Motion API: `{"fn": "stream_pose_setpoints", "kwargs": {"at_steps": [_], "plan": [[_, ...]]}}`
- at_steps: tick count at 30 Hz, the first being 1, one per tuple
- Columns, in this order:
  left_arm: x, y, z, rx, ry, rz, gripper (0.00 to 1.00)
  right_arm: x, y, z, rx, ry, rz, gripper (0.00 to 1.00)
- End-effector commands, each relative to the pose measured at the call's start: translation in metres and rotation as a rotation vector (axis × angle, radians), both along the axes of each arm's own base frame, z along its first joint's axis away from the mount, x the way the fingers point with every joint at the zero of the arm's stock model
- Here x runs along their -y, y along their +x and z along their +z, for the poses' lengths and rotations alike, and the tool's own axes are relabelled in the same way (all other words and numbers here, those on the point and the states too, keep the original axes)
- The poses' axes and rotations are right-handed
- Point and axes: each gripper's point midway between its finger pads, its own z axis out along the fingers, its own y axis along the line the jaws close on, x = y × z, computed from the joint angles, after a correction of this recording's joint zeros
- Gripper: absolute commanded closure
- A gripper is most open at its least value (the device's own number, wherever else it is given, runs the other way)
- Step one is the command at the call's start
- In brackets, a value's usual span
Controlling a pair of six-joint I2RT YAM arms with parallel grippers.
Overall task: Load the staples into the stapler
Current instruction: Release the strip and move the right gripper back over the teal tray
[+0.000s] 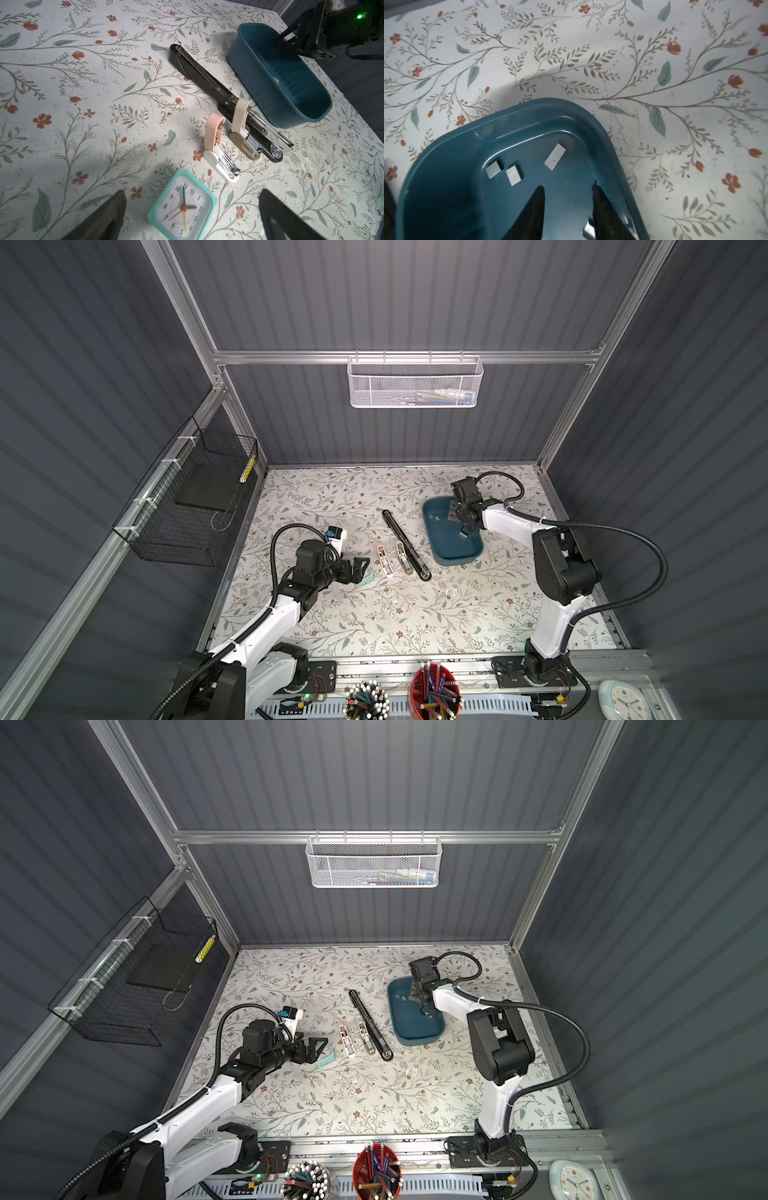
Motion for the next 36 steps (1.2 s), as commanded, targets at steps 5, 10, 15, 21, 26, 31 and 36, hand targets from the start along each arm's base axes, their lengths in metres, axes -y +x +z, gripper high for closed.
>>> {"fn": "stream_pose_setpoints", "kwargs": {"at_steps": [5, 10, 15, 21, 26, 31, 36], "plan": [[0.001, 0.004, 0.012, 0.043, 0.003, -0.008, 0.00, -0.011, 0.017, -0.010, -0.024, 0.038, -0.023, 0.60], [0.001, 0.003, 0.013, 0.044, 0.000, -0.007, 0.00, -0.012, 0.021, -0.024, -0.047, 0.044, -0.034, 0.61], [0.001, 0.003, 0.013, 0.042, -0.001, -0.009, 0.00, -0.007, 0.023, -0.032, -0.053, 0.024, -0.055, 0.61], [0.001, 0.003, 0.014, 0.045, -0.002, -0.010, 0.00, -0.008, 0.028, -0.036, -0.066, 0.017, -0.056, 0.61], [0.001, 0.003, 0.013, 0.042, -0.004, -0.012, 0.00, -0.007, 0.030, -0.040, -0.089, 0.022, -0.059, 0.61], [0.002, 0.003, 0.013, 0.040, -0.004, -0.012, 0.00, -0.011, 0.033, -0.047, -0.128, 0.019, -0.046, 0.63], [0.002, 0.003, 0.013, 0.038, -0.004, -0.012, 0.00, -0.013, 0.030, -0.052, -0.148, 0.031, -0.040, 0.64]]}}
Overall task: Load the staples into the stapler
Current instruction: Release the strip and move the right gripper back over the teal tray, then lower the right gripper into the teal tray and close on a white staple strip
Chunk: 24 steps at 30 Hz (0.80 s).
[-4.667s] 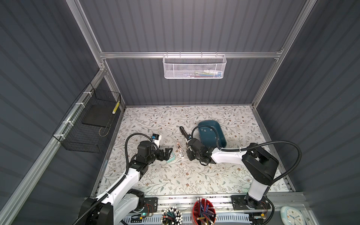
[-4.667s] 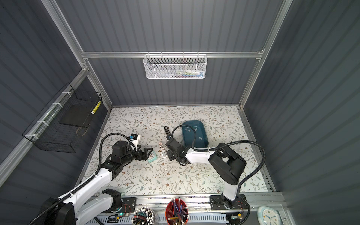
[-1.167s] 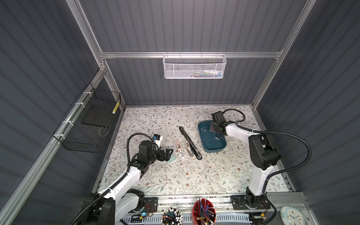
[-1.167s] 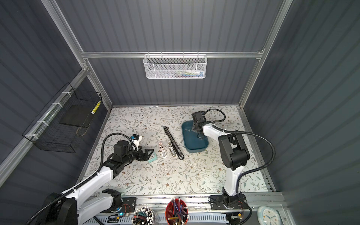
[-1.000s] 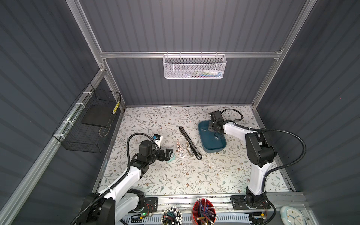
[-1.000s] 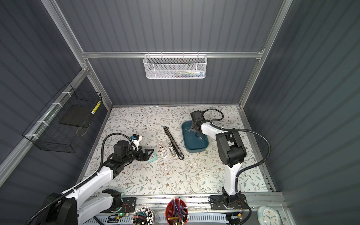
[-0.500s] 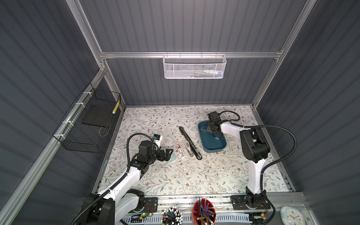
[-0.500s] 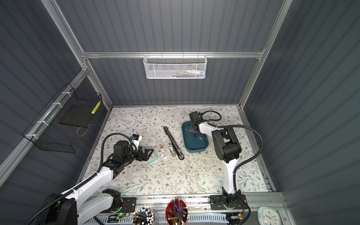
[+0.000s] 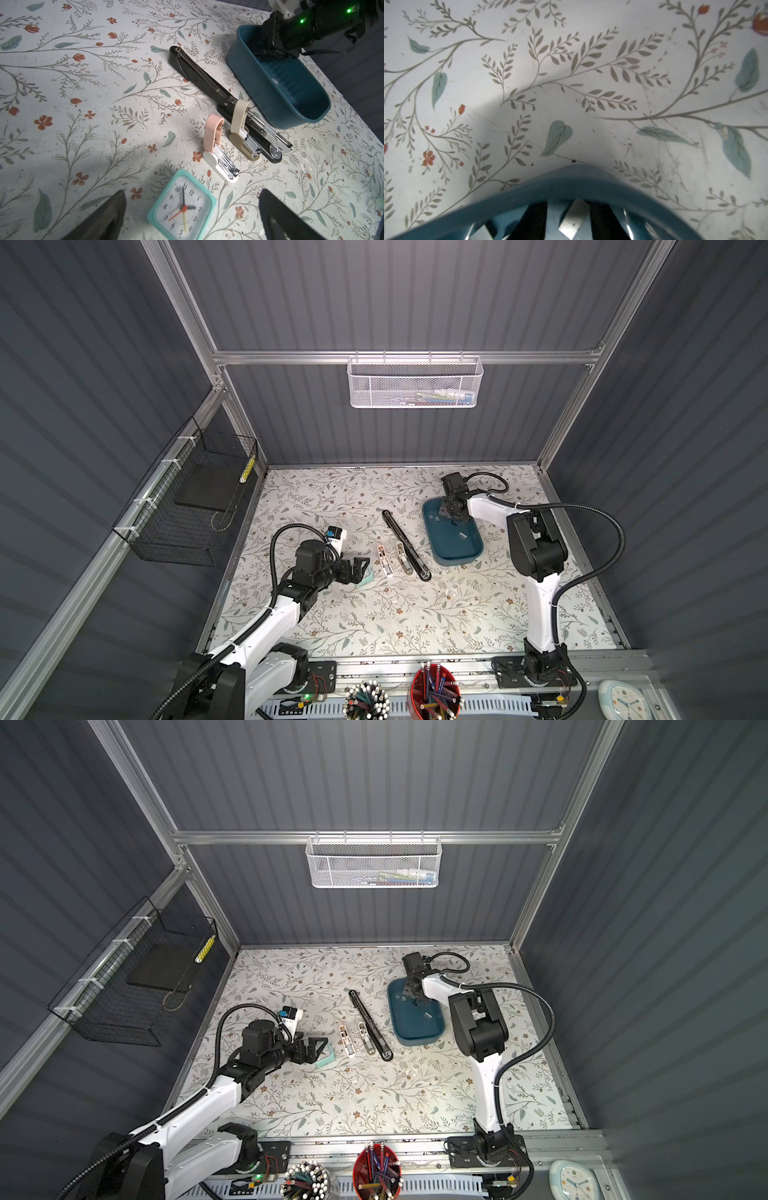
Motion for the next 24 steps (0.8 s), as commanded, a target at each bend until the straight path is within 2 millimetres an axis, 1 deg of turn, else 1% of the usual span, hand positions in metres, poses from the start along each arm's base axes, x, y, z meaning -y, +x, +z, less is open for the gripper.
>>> {"fn": "stream_pose_setpoints", "kwargs": {"at_steps": [1, 4, 7, 10, 13, 14, 16, 18, 22, 24], "plan": [[0.002, 0.003, 0.011, 0.033, -0.002, -0.012, 0.00, 0.002, -0.008, -0.010, -0.053, 0.003, -0.003, 0.65], [0.002, 0.003, 0.010, 0.031, -0.002, -0.012, 0.00, 0.003, -0.013, -0.017, -0.069, -0.001, -0.008, 0.65], [0.002, 0.003, 0.010, 0.030, -0.001, -0.013, 0.00, 0.004, -0.016, -0.017, -0.071, -0.006, -0.007, 0.65], [0.002, 0.004, 0.010, 0.028, -0.001, -0.015, 0.00, 0.003, -0.016, -0.010, -0.055, -0.029, 0.003, 0.65], [0.002, 0.003, 0.009, 0.027, 0.000, -0.016, 0.00, 0.005, -0.015, -0.007, -0.041, -0.069, 0.005, 0.62], [0.002, 0.003, 0.010, 0.028, -0.001, -0.015, 0.00, 0.008, -0.020, -0.010, -0.065, -0.084, 0.004, 0.61], [0.002, 0.003, 0.010, 0.029, -0.001, -0.015, 0.00, 0.010, -0.020, -0.014, -0.079, -0.097, 0.005, 0.62], [0.002, 0.003, 0.010, 0.031, -0.002, -0.015, 0.00, 0.008, -0.020, -0.016, -0.090, -0.099, 0.014, 0.64], [0.002, 0.003, 0.009, 0.027, 0.000, -0.015, 0.00, 0.004, -0.018, -0.019, -0.098, -0.089, 0.031, 0.75], [0.002, 0.003, 0.010, 0.029, -0.002, -0.015, 0.00, 0.002, -0.018, -0.019, -0.102, -0.084, 0.039, 0.78]]}}
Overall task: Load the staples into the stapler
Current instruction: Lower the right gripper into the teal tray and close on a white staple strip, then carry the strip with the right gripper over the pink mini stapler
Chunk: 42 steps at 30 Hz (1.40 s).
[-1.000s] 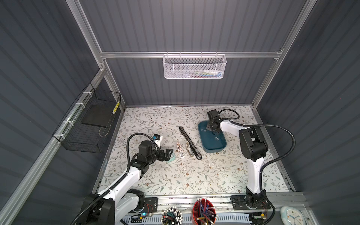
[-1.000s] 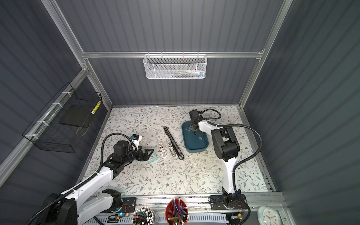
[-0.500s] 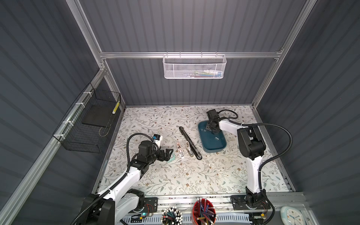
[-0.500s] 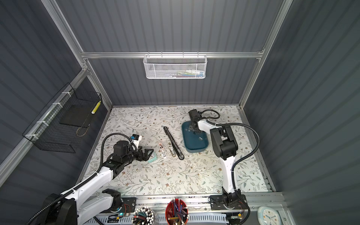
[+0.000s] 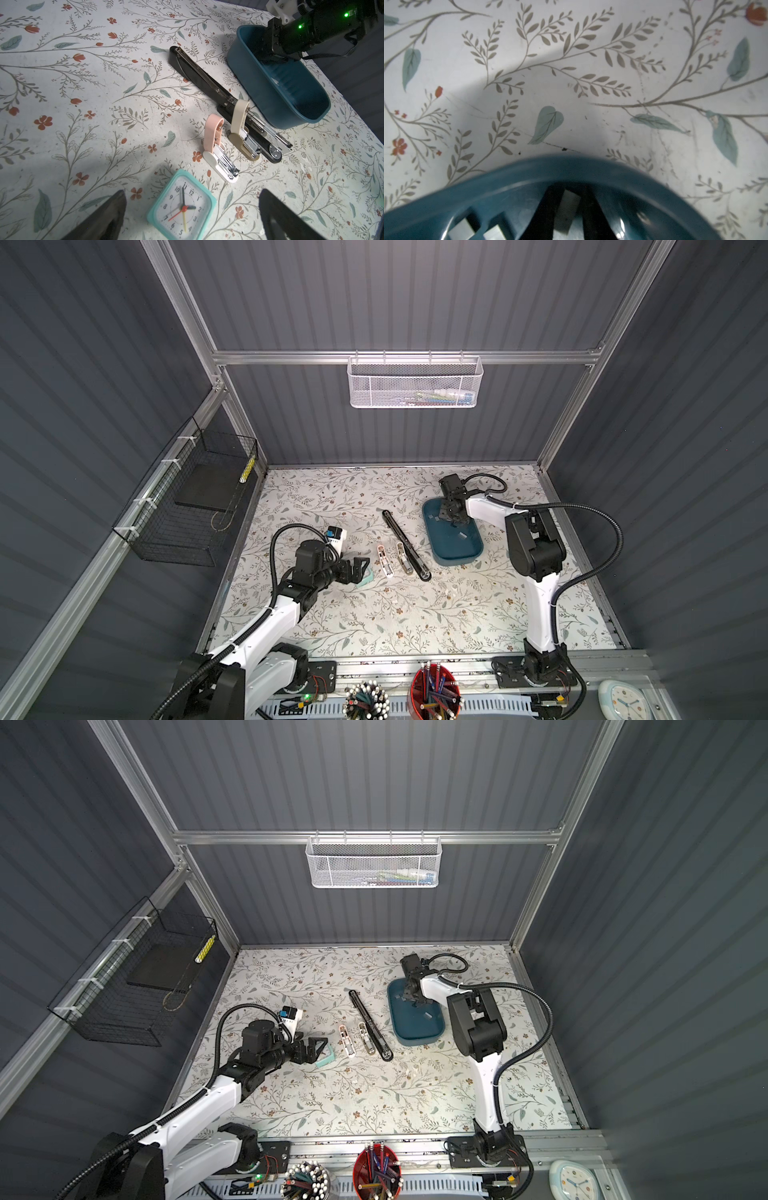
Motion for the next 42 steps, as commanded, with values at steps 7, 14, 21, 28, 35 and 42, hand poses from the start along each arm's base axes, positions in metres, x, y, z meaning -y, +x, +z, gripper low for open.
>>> {"fn": "stream_pose_setpoints", "kwargs": {"at_steps": [7, 14, 21, 28, 35, 42], "plan": [[0.002, 0.003, 0.009, 0.027, 0.000, -0.015, 0.00, -0.007, -0.009, -0.014, -0.068, 0.000, 0.044, 0.83], [0.002, 0.003, 0.010, 0.028, -0.002, -0.015, 0.00, -0.005, -0.011, -0.018, -0.092, -0.023, 0.055, 0.72], [0.002, 0.003, 0.010, 0.029, -0.001, -0.015, 0.00, -0.004, -0.006, -0.022, -0.114, -0.042, 0.068, 0.74], [0.002, 0.003, 0.009, 0.027, -0.001, -0.014, 0.00, -0.005, -0.005, -0.024, -0.118, -0.043, 0.073, 0.82], [0.002, 0.004, 0.009, 0.027, -0.001, -0.016, 0.00, -0.005, -0.007, -0.019, -0.112, -0.042, 0.082, 0.87], [0.003, 0.003, 0.011, 0.032, -0.004, -0.022, 0.00, -0.022, -0.007, 0.020, 0.004, 0.009, 0.170, 0.90]]}}
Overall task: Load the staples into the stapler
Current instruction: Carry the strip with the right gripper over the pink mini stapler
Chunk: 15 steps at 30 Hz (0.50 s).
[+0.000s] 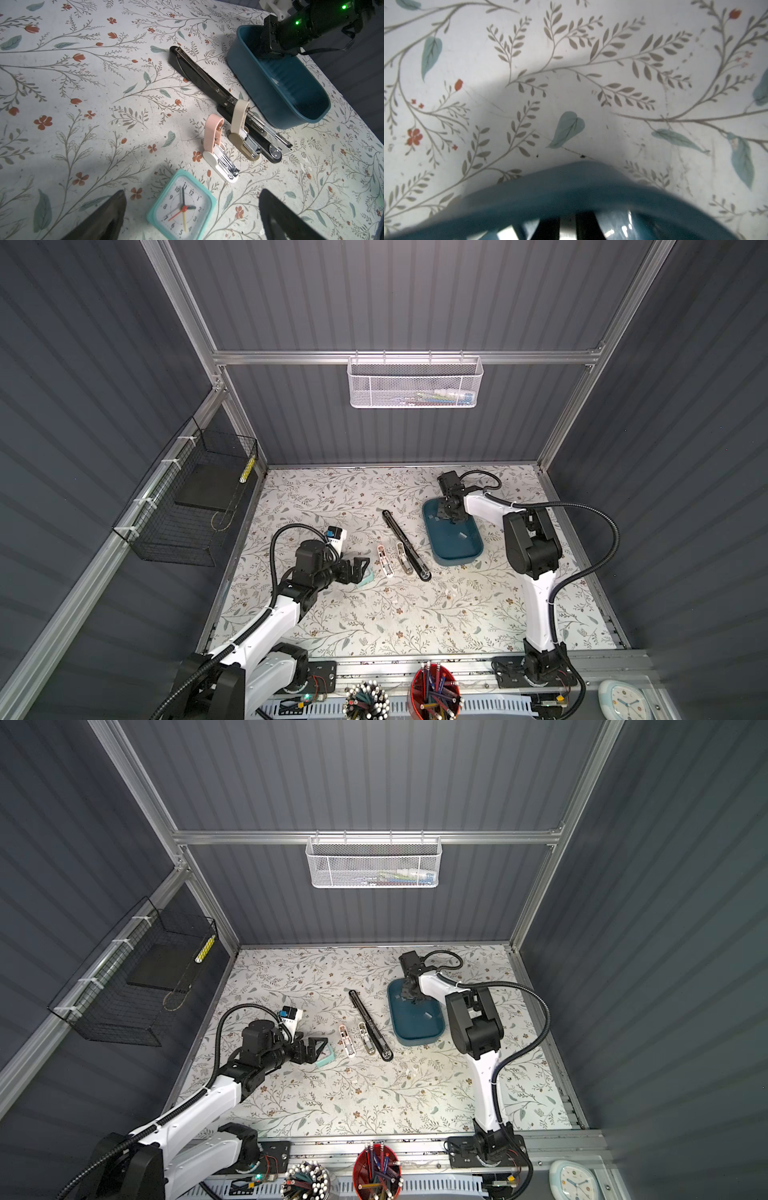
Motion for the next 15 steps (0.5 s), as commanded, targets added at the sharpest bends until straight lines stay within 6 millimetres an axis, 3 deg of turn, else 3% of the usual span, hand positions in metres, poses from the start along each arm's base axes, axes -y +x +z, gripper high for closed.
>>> {"fn": "stream_pose_setpoints", "kwargs": {"at_steps": [1, 6, 15], "plan": [[0.004, 0.003, 0.011, 0.032, -0.005, -0.024, 0.00, -0.014, -0.009, 0.026, 0.054, 0.026, 0.080, 0.90], [0.001, 0.001, 0.013, 0.043, -0.005, -0.010, 0.00, -0.028, -0.025, 0.061, 0.149, 0.067, 0.157, 0.91], [-0.008, -0.006, 0.026, 0.104, -0.014, 0.027, 0.00, -0.057, -0.071, 0.123, 0.310, 0.083, 0.330, 0.92]]}}
